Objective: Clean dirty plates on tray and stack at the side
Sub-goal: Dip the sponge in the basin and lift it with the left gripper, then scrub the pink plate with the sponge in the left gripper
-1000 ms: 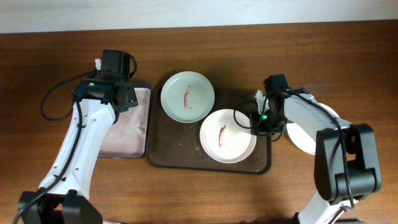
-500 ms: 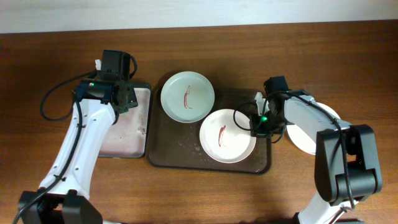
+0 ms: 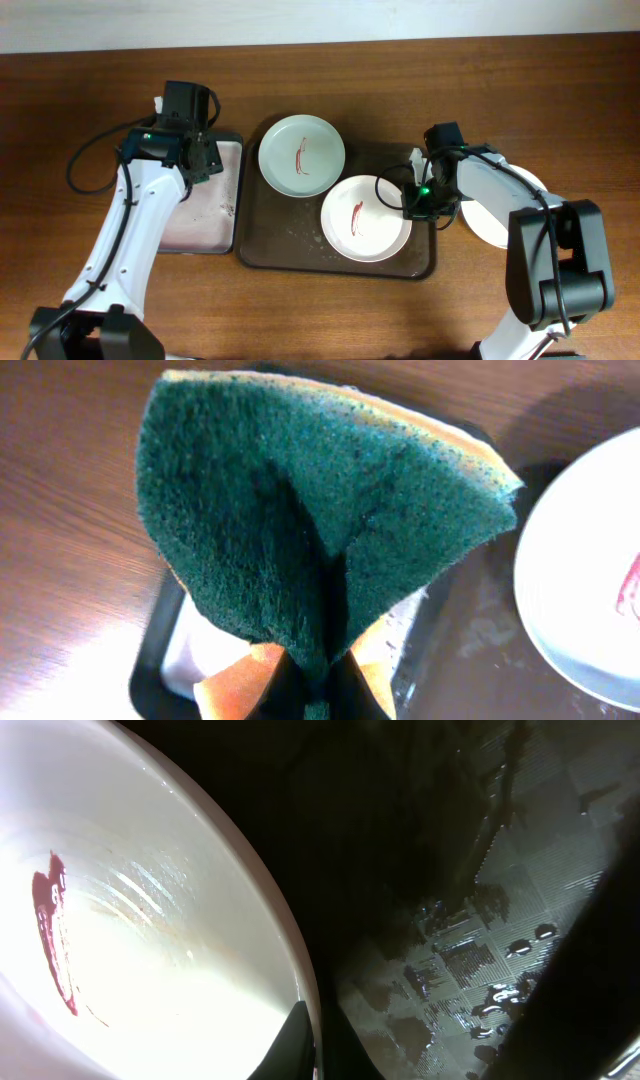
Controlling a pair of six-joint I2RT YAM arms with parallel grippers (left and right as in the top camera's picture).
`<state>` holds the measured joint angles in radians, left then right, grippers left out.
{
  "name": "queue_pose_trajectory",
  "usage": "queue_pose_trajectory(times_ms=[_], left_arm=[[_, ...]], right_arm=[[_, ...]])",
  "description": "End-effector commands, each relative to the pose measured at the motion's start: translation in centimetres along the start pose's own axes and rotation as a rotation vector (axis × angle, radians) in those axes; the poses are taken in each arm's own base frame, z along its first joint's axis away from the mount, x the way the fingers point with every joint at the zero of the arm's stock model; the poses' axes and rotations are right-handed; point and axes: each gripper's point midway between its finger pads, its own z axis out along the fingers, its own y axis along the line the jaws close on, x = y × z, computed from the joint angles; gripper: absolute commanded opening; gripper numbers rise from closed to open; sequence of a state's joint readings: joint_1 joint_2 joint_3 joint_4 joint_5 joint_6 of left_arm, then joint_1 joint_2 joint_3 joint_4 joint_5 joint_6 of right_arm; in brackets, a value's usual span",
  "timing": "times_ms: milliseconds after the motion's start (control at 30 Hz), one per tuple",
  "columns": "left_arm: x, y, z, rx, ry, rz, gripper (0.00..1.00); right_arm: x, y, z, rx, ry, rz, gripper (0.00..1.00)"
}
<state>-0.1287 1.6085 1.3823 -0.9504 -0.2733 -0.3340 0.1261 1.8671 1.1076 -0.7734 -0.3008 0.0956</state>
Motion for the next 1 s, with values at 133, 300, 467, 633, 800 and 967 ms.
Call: queue_pose_trajectory(times_ms=[133,300,467,633,800,967], left_arm=[[6.1,-5.2,5.1,0.267,0.222,0.192,0.00],[6.1,-8.2,3.9,0.451,0.225,0.231,0.00],[7.0,-13.5,0.9,0.728,0.231,0.280,0.00],[9.2,-18.5,-0.2,0.776,0.249,0.332,0.00],[12.1,-23.5,-0.6,0.813,0.295,0.327,0.00],[15.2,-27.2,0.3,0.826,0.349,0.330,0.00]], right_arm=[[0.8,-0.6,0.8,0.027,0.024,-0.001,0.04],[0.8,-0.6,0.8,0.027,0.024,0.000,0.04],[0.9,-0.6,0.8,0.027,0.026,0.001,0.04],[0.9,-0.6,0.8,0.027,0.027,0.001,0.04],[0.9,-0.6,0.8,0.027,0.027,0.001,0.04],[0.9,-0.6,0.8,0.027,0.028,0.001,0.04]])
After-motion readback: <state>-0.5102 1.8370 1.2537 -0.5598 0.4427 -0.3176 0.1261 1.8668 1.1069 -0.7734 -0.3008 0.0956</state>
